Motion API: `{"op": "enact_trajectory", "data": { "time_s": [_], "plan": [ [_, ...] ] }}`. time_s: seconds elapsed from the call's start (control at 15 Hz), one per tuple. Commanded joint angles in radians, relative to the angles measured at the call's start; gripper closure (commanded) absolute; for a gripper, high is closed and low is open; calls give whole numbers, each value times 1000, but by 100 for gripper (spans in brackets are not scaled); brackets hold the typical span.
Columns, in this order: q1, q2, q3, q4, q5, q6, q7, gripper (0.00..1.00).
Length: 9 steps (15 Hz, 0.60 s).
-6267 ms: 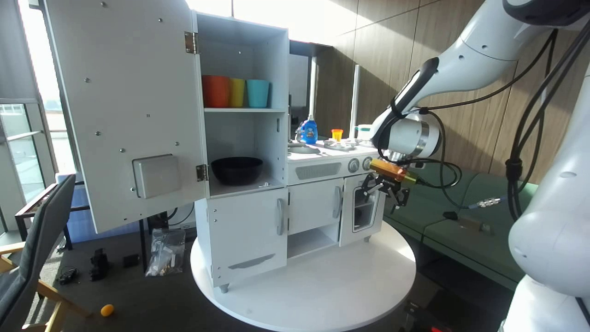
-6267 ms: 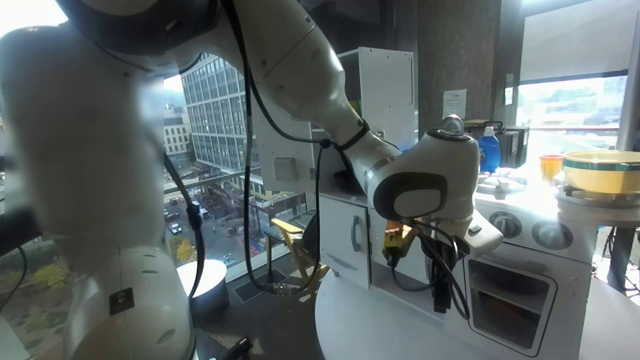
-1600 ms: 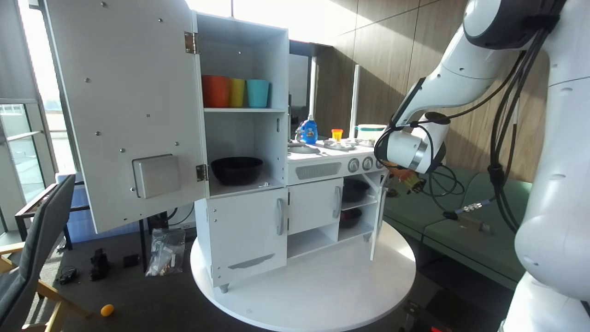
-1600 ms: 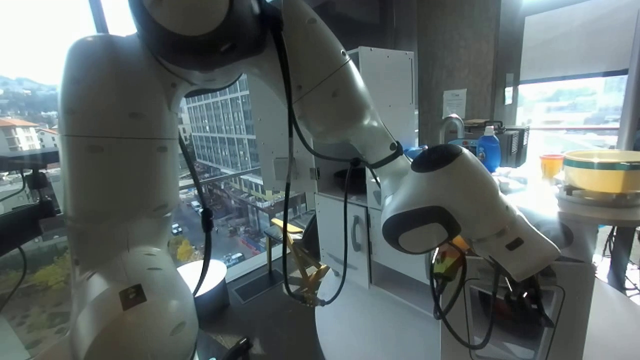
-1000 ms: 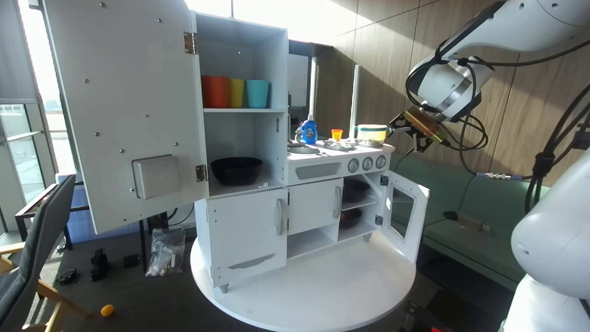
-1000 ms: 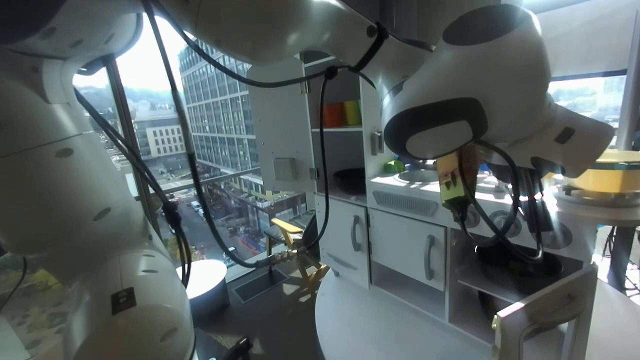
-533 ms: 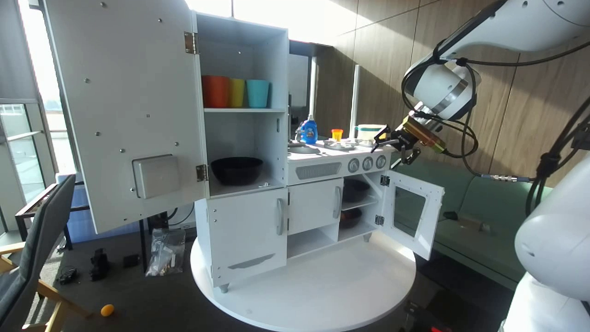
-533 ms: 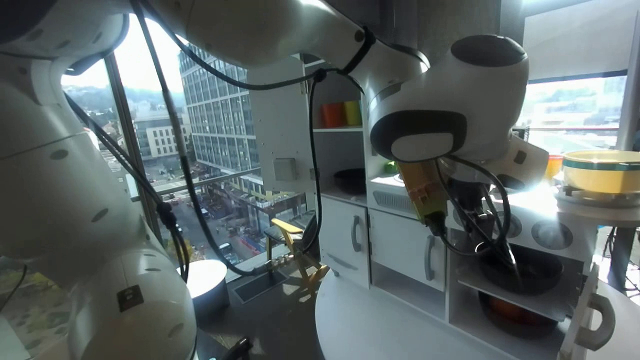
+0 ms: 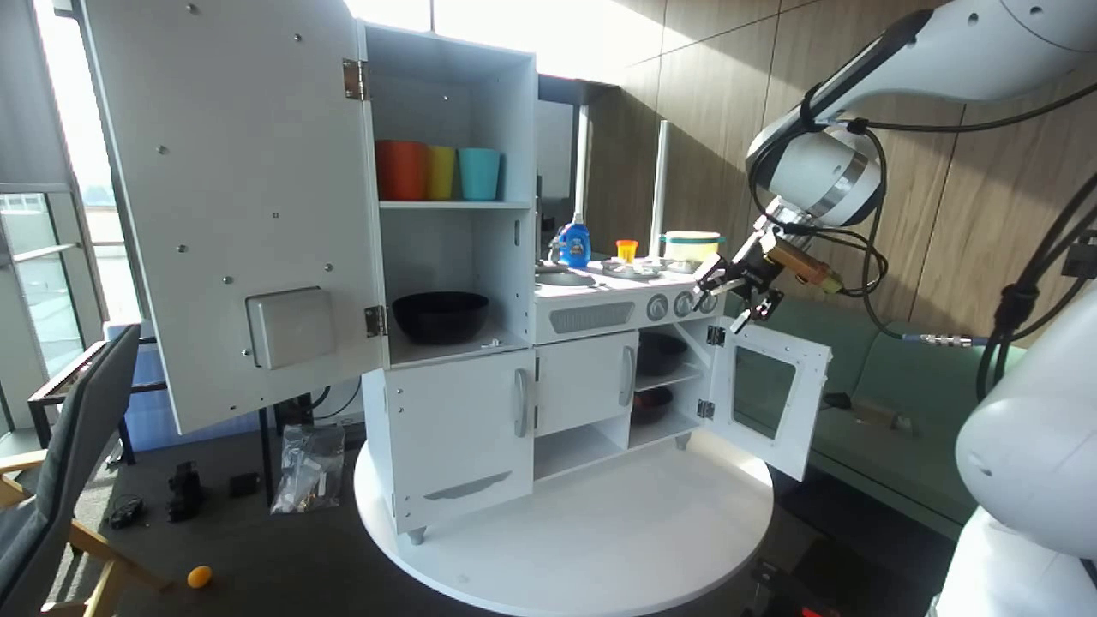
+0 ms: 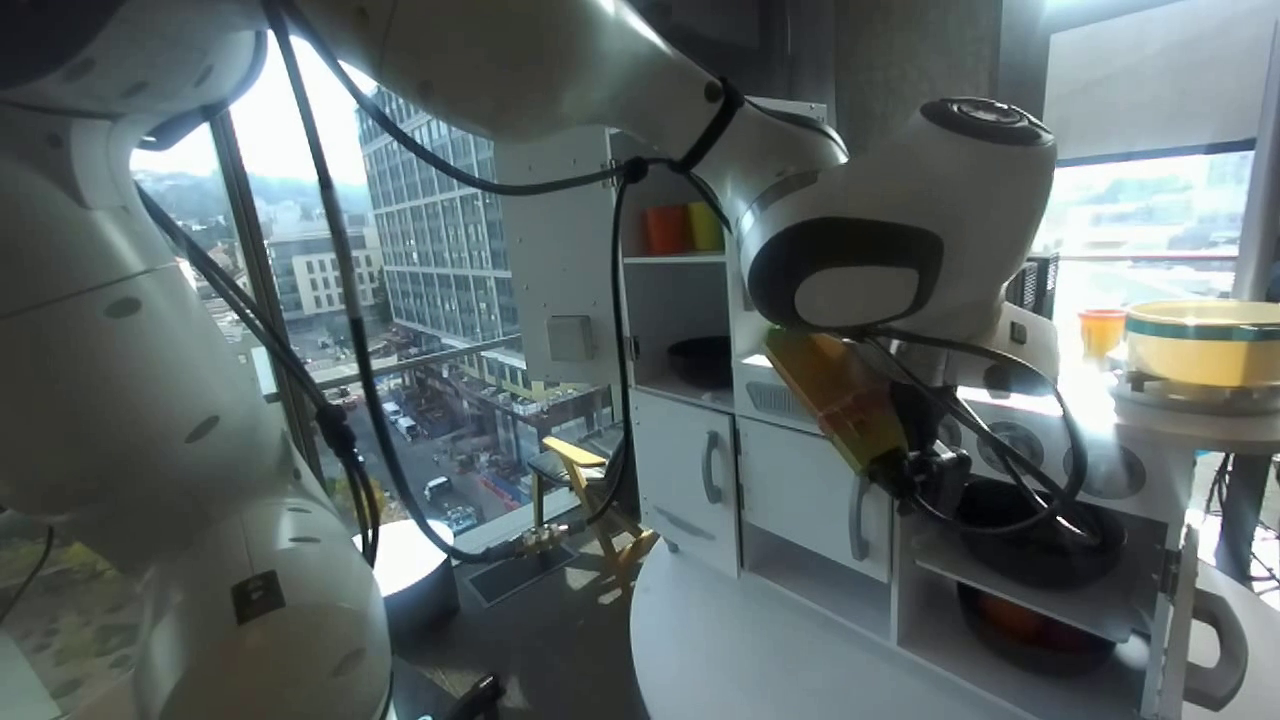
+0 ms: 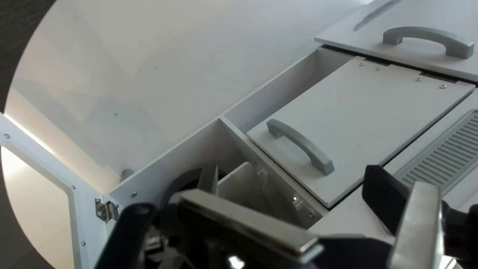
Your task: Open the oven then remove the bowl from the oven and close the door.
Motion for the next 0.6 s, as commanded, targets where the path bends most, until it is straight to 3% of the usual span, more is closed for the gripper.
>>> {"op": "enact_trajectory", "data": {
  "time_s": [0.0,0.27,0.53],
  "plan": [
    [-14,34,33,-73,-53,65,-35,0],
    [-11,111,56,-163,-64,164,-30,0],
    [-9,188,80,-202,45,319,46,0]
  ]
}}
